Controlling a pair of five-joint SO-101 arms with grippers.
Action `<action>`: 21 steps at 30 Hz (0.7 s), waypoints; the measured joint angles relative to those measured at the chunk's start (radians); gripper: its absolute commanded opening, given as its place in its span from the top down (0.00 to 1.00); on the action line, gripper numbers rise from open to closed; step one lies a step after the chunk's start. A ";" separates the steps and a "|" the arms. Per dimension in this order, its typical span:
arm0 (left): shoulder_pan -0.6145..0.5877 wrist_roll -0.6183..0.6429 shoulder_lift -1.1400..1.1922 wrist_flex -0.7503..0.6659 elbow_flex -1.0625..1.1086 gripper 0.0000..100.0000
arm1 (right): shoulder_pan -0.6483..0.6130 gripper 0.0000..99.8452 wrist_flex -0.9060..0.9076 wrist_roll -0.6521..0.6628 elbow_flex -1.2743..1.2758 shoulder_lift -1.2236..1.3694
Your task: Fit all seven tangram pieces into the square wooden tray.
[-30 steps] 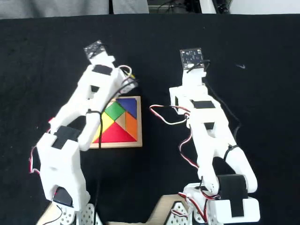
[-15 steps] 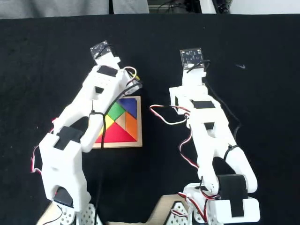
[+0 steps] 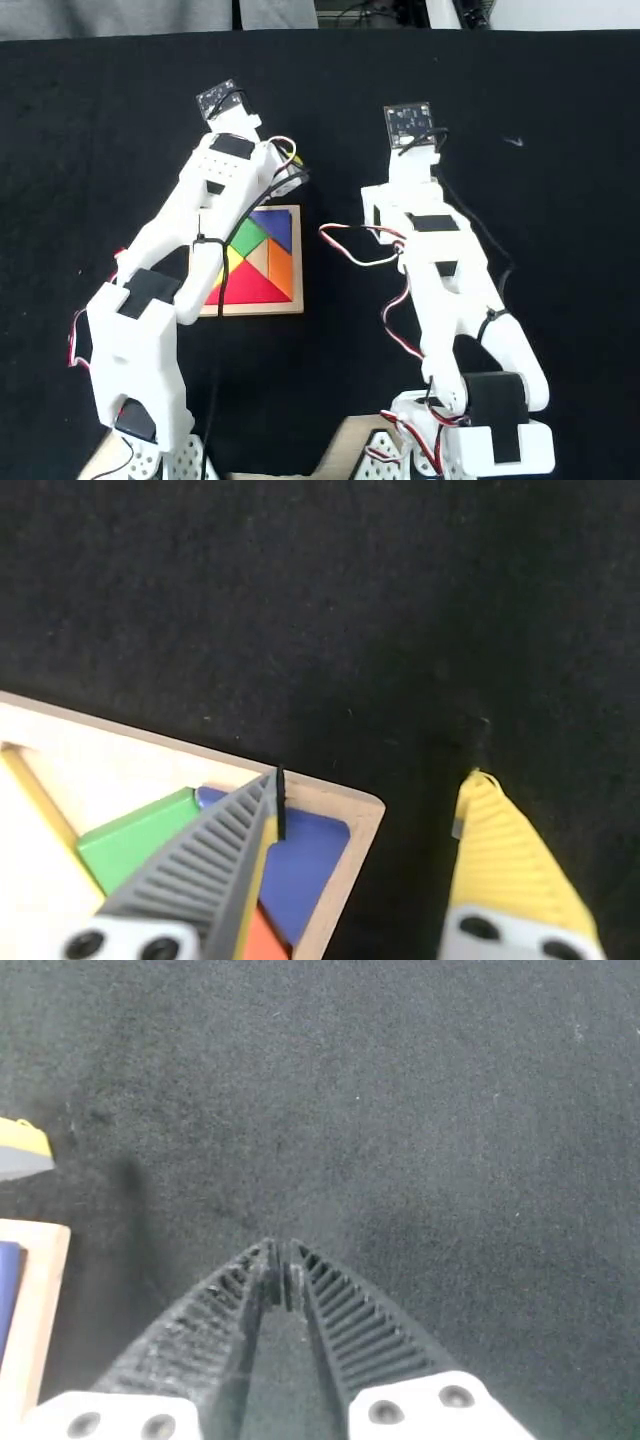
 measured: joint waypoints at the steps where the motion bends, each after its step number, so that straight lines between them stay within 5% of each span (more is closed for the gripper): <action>1: 0.000 0.000 0.000 0.000 0.000 0.72 | 0.000 0.98 0.000 0.000 0.000 0.000; 21: 0.046 0.000 0.000 0.057 0.000 0.72 | 0.000 0.98 0.000 0.000 0.000 0.000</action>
